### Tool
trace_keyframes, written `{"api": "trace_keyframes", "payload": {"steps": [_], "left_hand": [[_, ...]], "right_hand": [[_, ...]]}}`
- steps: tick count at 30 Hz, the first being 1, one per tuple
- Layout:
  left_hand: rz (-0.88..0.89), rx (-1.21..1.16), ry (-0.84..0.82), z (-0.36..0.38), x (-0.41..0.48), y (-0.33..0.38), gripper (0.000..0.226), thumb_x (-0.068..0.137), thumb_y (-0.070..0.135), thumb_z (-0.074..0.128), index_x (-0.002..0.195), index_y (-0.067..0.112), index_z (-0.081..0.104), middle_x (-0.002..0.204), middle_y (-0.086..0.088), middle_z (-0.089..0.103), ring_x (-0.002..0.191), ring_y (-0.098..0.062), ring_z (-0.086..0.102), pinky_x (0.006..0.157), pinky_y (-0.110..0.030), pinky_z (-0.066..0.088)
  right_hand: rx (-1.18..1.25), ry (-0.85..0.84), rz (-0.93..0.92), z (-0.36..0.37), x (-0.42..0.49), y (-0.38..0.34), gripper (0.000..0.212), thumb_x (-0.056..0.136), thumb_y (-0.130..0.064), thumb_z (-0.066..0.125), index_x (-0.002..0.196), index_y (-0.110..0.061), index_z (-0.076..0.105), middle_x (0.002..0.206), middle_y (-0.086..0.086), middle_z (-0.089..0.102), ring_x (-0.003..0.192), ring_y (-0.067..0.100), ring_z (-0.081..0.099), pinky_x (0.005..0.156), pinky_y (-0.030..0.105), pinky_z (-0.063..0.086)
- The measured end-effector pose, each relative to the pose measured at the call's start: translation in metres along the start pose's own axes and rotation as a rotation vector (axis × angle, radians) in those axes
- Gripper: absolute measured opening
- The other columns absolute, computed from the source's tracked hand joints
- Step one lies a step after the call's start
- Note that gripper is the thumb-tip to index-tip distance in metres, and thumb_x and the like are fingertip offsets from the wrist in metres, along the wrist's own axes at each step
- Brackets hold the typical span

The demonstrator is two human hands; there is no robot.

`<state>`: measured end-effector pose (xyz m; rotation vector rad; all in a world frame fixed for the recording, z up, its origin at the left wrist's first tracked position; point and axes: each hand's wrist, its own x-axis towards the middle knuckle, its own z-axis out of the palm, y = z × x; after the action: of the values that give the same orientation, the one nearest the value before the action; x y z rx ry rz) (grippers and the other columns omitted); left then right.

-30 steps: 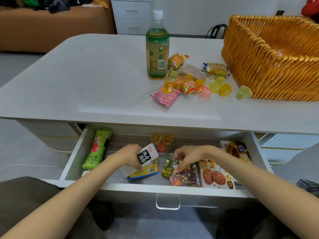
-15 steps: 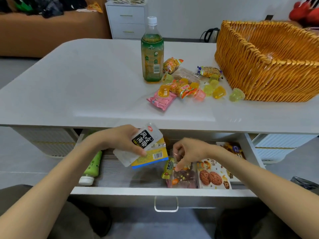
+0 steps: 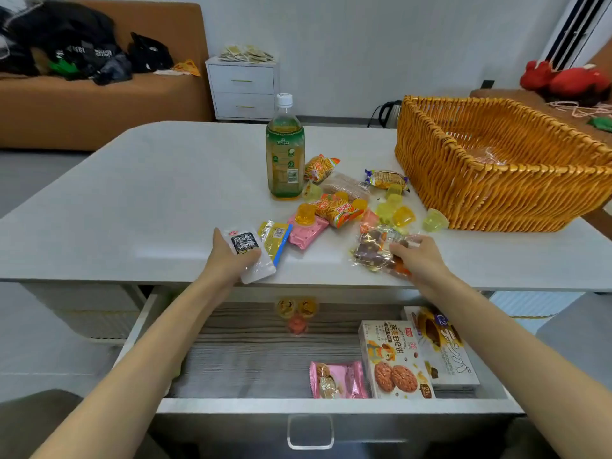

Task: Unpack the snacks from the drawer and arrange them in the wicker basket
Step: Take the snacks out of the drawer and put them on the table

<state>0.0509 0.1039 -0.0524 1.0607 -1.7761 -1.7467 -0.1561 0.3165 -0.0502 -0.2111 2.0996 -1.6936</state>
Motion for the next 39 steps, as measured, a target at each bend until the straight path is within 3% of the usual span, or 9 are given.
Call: {"api": "trace_keyframes", "payload": {"steps": [3, 5, 7, 13, 20, 27, 31, 34, 39], "left_hand": [[0.073, 0.336, 0.037, 0.008, 0.002, 0.004, 0.107, 0.085, 0.019, 0.072, 0.152, 0.022, -0.013, 0.159, -0.011, 0.006, 0.146, -0.026, 0.017, 0.116, -0.038, 0.023], [0.132, 0.674, -0.015, 0.012, -0.002, 0.005, 0.101, 0.089, 0.029, 0.067, 0.152, 0.023, -0.012, 0.157, -0.014, -0.024, 0.147, -0.029, -0.014, 0.118, -0.039, 0.004], [0.154, 0.908, -0.068, 0.013, -0.001, -0.001, 0.086, 0.095, 0.036, 0.055, 0.153, 0.023, -0.006, 0.152, -0.02, -0.032, 0.143, -0.038, -0.022, 0.117, -0.044, -0.002], [0.3, 1.138, -0.096, 0.016, 0.012, -0.012, 0.067, 0.1, 0.046, 0.036, 0.155, 0.021, 0.006, 0.161, -0.009, -0.011, 0.147, -0.033, -0.011, 0.117, -0.048, 0.003], [0.235, 1.171, -0.037, 0.022, 0.053, -0.009, 0.066, 0.1, 0.051, 0.032, 0.154, 0.025, 0.006, 0.161, -0.007, -0.01, 0.148, -0.032, -0.007, 0.117, -0.05, 0.004], [0.319, 1.047, 0.036, 0.025, 0.049, -0.008, 0.064, 0.102, 0.042, 0.031, 0.154, 0.022, 0.001, 0.16, -0.005, -0.018, 0.145, -0.031, -0.021, 0.116, -0.049, -0.006], [0.553, 0.861, 0.031, 0.019, 0.008, -0.011, 0.057, 0.099, 0.024, 0.046, 0.151, 0.018, 0.023, 0.161, 0.001, 0.008, 0.149, -0.018, 0.001, 0.119, -0.038, 0.012], [0.746, 0.846, -0.091, 0.019, -0.029, -0.01, 0.036, 0.095, 0.026, 0.052, 0.131, 0.025, 0.047, 0.131, 0.009, 0.045, 0.119, -0.007, 0.045, 0.093, -0.03, 0.046], [0.674, 1.074, -0.462, 0.017, -0.051, -0.028, 0.02, 0.095, 0.035, 0.051, 0.114, 0.037, 0.058, 0.106, 0.019, 0.055, 0.089, 0.002, 0.051, 0.078, -0.024, 0.046]], "right_hand": [[-0.199, -0.029, -0.178, 0.002, -0.009, 0.001, 0.086, 0.09, -0.011, 0.065, 0.152, -0.012, 0.006, 0.153, 0.016, 0.027, 0.139, 0.03, 0.032, 0.11, 0.038, 0.032], [-0.549, -0.049, -0.437, 0.003, -0.018, 0.003, 0.088, 0.089, -0.01, 0.064, 0.153, -0.013, 0.004, 0.159, 0.014, 0.002, 0.148, 0.029, 0.0, 0.117, 0.041, 0.01], [-0.856, -0.063, -0.629, 0.003, -0.02, 0.012, 0.076, 0.092, -0.009, 0.059, 0.153, -0.014, 0.014, 0.159, 0.019, 0.003, 0.147, 0.034, -0.001, 0.117, 0.043, 0.008], [-1.099, 0.012, -0.891, 0.005, -0.011, 0.03, 0.042, 0.09, -0.016, 0.066, 0.131, -0.007, 0.058, 0.134, 0.018, 0.054, 0.124, 0.041, 0.046, 0.092, 0.051, 0.051], [-1.065, 0.101, -0.906, 0.019, 0.025, 0.022, 0.04, 0.085, -0.013, 0.071, 0.124, -0.008, 0.064, 0.101, 0.019, 0.051, 0.093, 0.038, 0.047, 0.08, 0.046, 0.047], [-1.057, 0.013, -0.774, 0.011, 0.011, 0.011, 0.044, 0.092, -0.027, 0.059, 0.136, -0.024, 0.053, 0.133, 0.006, 0.047, 0.122, 0.026, 0.037, 0.099, 0.042, 0.037], [-0.937, -0.166, -0.809, 0.004, -0.033, 0.002, 0.023, 0.093, -0.03, 0.06, 0.115, -0.026, 0.063, 0.108, -0.008, 0.06, 0.098, 0.008, 0.051, 0.081, 0.029, 0.046], [-0.906, -0.381, -0.663, -0.001, -0.066, 0.003, 0.01, 0.092, -0.033, 0.061, 0.098, -0.028, 0.067, 0.088, -0.016, 0.065, 0.076, -0.002, 0.057, 0.068, 0.017, 0.045], [-1.086, -0.685, -0.486, 0.009, -0.082, 0.035, 0.018, 0.092, -0.028, 0.06, 0.107, -0.025, 0.069, 0.1, -0.011, 0.069, 0.087, 0.0, 0.062, 0.08, 0.02, 0.052]]}}
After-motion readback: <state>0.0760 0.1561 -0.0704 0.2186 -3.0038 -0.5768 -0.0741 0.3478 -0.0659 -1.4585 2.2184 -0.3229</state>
